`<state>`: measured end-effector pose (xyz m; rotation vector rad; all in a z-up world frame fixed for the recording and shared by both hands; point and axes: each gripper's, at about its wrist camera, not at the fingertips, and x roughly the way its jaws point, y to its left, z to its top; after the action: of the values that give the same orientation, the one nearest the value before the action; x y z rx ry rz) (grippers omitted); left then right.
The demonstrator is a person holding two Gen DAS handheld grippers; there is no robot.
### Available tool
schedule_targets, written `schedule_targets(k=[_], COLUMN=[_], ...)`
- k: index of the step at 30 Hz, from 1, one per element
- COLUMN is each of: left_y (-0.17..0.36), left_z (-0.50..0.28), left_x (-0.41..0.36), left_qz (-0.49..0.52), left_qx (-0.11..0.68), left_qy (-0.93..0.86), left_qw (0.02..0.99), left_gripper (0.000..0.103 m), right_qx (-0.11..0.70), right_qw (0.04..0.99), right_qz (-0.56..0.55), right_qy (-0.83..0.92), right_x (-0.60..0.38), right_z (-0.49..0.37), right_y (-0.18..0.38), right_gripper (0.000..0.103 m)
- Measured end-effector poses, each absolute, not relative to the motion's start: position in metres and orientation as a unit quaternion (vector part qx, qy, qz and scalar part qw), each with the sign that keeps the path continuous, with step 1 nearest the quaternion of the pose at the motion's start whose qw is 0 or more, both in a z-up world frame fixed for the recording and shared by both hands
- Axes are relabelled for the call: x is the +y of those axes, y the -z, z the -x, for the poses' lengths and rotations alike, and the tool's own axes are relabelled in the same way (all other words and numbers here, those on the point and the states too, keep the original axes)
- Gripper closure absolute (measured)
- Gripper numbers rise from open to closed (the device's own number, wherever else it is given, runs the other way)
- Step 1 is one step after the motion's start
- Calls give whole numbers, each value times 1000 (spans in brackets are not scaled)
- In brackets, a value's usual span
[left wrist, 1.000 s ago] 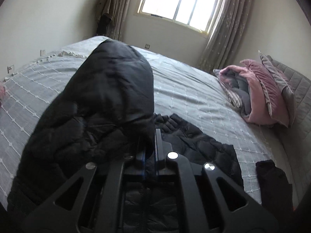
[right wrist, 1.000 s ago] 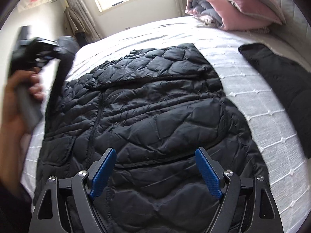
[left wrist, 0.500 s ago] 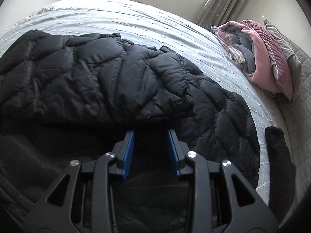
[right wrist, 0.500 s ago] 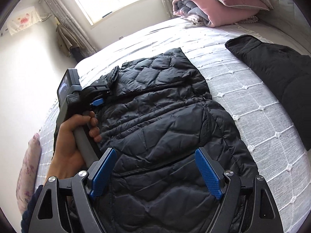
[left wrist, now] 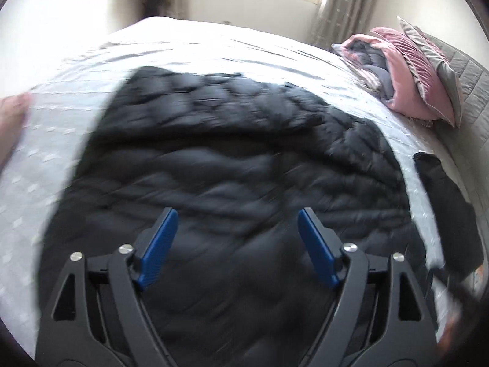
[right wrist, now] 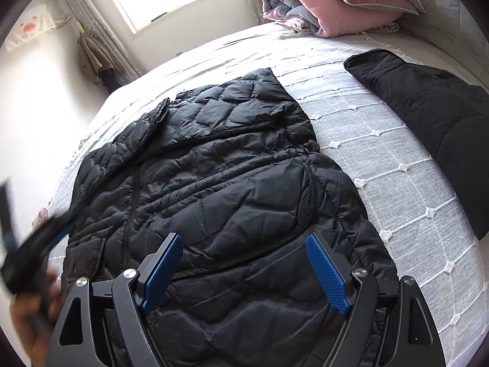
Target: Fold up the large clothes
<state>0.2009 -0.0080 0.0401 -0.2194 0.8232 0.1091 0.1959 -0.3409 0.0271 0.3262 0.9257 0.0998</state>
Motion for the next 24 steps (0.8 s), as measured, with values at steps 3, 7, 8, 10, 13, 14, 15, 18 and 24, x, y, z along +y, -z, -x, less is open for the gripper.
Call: schedule_targets(k=[3,7,8,10,13,14,15,18,24], left_y=[-51,-48,-41,-22,12,23,28,23,30], left_z=[-153,-106,-99,-83,-63,-58,-54,-37,1], left_x=[26,64,73,93,116,122,126,140,179], left_qz=[101,103,106,121,154,155,155,189,227], left_qx=[386,362,366,369,368,373,387,375,378], left_qy=[-87,-113,-123,-138,-161,-171,-179,-148,-137], left_qw=[913,920,917,911,903,899,891,896,887], left_gripper=[16,6,6,6,6,6,6,6,6], right_qx=[445,455,454,451,443,442,437,424,438], right_qw=[883,877,876,879,887,888,890,895,882], right_qz=[-143,-137,-142,-142,-127,-126,-127,-129,-171], right_qy=[-49,-69,-71,-61,-36,-33,-34,-37,4], right_x=[-336,-332,-334,-337,-342,-344,-347,-355,-392], right_z=[-196,-197,-197,-196,-191,-188,-183,-167,-130], right_y=[-27,-25,-24,-25,-27,-29,-32,-37,-21], right_gripper=[19,19,19,19,19,19,19,19,19])
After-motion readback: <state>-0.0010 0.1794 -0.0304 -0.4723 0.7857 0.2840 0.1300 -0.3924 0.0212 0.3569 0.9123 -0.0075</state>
